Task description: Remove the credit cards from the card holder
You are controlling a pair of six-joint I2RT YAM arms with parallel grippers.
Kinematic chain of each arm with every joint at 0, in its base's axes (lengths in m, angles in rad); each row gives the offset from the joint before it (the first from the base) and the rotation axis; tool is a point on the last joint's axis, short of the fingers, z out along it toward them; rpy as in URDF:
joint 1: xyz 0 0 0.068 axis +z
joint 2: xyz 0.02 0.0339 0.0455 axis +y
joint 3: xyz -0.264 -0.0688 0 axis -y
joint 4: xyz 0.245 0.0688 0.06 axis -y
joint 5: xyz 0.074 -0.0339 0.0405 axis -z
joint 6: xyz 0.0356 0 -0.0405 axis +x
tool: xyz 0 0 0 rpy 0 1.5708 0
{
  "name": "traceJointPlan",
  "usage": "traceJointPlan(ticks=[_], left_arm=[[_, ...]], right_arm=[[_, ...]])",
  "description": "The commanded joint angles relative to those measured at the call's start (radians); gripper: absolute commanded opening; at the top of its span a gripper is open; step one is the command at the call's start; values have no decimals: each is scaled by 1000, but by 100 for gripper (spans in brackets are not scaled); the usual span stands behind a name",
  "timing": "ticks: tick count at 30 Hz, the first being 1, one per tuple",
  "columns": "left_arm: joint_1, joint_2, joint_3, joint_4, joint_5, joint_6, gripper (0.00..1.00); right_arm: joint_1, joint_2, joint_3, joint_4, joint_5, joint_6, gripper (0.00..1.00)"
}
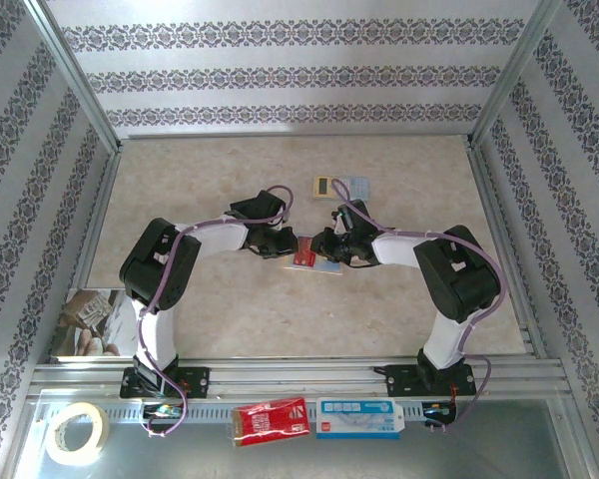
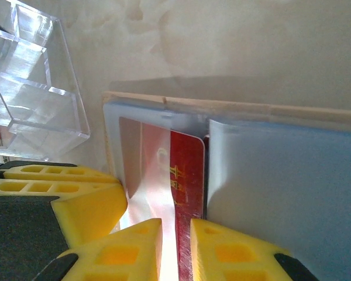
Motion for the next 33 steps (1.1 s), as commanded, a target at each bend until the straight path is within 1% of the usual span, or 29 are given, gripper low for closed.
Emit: traceJointPlan(ticks=[1,7,15,19,25,33], left_arm=[[-5,29,-42,-58,-72,-2,15],[-3,28,-40,-62,-74,1,14],[-3,29,-39,-65,-72,4,14],[-2,29,-35,-69,-73,6,14],[-3,28,-30,-73,-72,9,13],[-3,26,-27,-76,-70,10,14]], right_arm=[[8,5,21,-40,37,-3,22],[2,-12,5,-55,81,-3,22],[1,-1,4,-51,68,-3,22],[1,-32,-16,-36,87,-2,22],[-2,-73,-34,9,56,-14,23],[-5,-43,-36,-16,92,2,23]])
